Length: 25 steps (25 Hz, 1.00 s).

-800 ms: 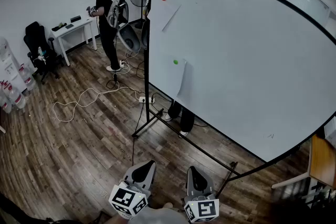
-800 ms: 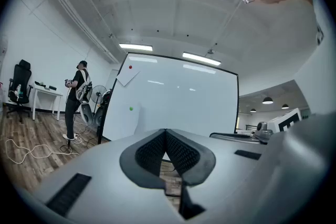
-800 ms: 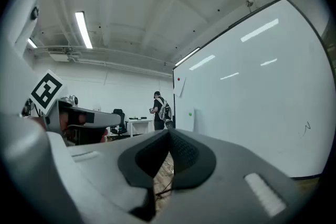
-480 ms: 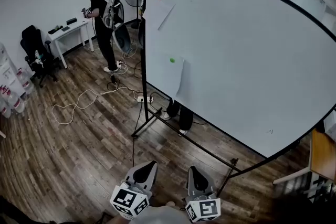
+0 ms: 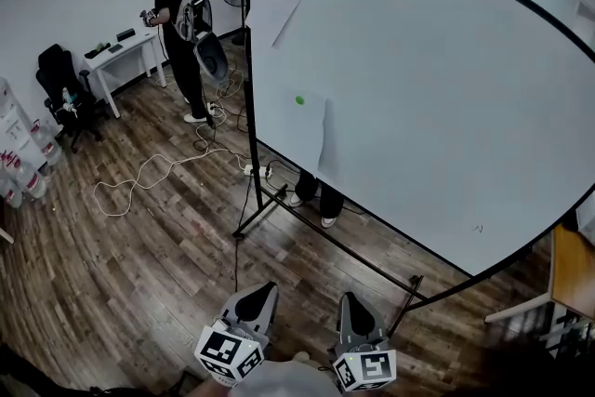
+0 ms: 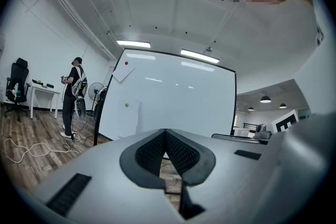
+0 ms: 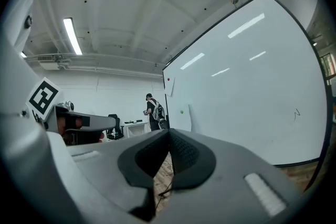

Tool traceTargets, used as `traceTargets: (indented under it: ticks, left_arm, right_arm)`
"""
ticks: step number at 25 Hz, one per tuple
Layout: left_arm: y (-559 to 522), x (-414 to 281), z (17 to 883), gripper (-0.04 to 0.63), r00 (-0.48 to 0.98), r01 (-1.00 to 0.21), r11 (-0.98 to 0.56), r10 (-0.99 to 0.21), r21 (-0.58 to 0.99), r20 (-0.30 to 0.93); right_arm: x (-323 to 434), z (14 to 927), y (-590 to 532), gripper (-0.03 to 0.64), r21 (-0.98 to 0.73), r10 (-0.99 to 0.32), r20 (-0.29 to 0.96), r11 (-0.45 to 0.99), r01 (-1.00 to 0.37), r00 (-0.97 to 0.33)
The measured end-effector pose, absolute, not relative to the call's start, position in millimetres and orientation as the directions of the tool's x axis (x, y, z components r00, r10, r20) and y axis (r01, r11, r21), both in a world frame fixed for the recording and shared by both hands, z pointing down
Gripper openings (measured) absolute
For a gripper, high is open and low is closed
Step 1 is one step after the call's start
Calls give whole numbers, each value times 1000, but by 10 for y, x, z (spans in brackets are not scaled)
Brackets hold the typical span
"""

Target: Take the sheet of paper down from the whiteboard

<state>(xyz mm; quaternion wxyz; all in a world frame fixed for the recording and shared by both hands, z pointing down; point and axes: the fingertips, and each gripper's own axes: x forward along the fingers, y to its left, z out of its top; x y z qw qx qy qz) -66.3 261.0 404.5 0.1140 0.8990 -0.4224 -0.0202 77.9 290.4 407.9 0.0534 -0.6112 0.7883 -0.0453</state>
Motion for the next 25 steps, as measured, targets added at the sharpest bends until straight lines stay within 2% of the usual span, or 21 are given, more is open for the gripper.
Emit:
traceTargets:
  ticks: [14,25]
  left_arm:
    - [2564,-340,4166,6,617,-774,-587,-783,238,75]
    - [1100,-344,4307,6,610,-775,-568,-787,278,93]
  right_arm:
    - [1040,4076,2721,-2,-137,-952,-56,305,-943,-300]
    - [959,4118,1330,0,-124,-945,-29,328,-936,-327]
